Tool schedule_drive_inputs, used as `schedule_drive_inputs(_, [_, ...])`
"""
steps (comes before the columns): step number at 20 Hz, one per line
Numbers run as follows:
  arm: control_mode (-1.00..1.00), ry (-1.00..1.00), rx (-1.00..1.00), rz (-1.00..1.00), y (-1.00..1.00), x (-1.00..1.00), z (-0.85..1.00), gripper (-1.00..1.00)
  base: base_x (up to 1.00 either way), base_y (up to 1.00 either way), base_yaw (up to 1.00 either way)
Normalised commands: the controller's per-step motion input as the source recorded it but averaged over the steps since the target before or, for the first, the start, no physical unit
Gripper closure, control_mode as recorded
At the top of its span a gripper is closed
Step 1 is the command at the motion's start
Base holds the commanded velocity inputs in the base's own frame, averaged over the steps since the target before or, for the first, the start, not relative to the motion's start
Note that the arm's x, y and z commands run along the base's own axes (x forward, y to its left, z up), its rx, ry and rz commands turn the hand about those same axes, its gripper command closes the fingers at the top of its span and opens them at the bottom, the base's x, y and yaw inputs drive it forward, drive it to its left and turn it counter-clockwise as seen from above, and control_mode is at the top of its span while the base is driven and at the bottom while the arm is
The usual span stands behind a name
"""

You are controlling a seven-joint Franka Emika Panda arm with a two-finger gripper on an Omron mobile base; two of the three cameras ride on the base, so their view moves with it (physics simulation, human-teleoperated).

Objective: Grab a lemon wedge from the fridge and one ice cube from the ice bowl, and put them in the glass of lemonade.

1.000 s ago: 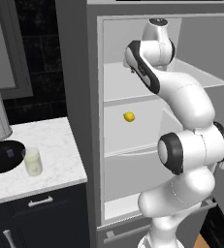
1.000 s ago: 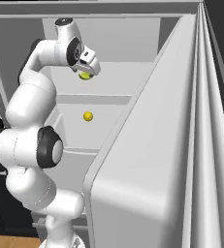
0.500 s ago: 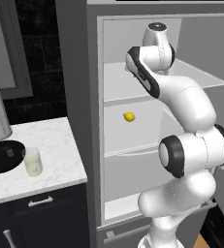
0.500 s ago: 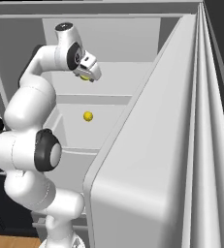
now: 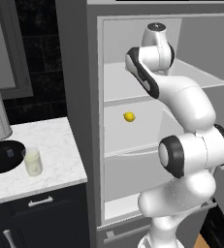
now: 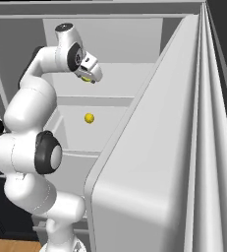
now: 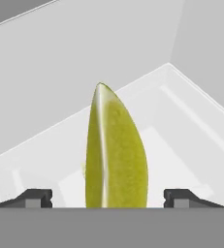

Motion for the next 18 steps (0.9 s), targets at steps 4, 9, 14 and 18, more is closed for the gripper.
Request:
schedule_drive_inputs(4, [-1.00, 0.02, 0.00, -0.03, 0.00, 0.00, -0.07, 1.00, 0.00, 0.00, 0.00])
schedule_drive_inputs(9, [-1.00, 0.03, 0.02, -0.01, 0.00, -0.06, -0.05, 1.00, 0.00, 0.00, 0.00])
schedule_drive_inputs(14, [-1.00, 0.00, 0.01, 0.00, 0.00, -0.30, -0.02, 1.00, 0.00, 0.00, 0.00])
schedule_drive_inputs(18, [-1.00, -0.06, 0.01, 0.00, 0.00, -0.75, 0.00, 1.00, 0.00, 0.00, 0.00])
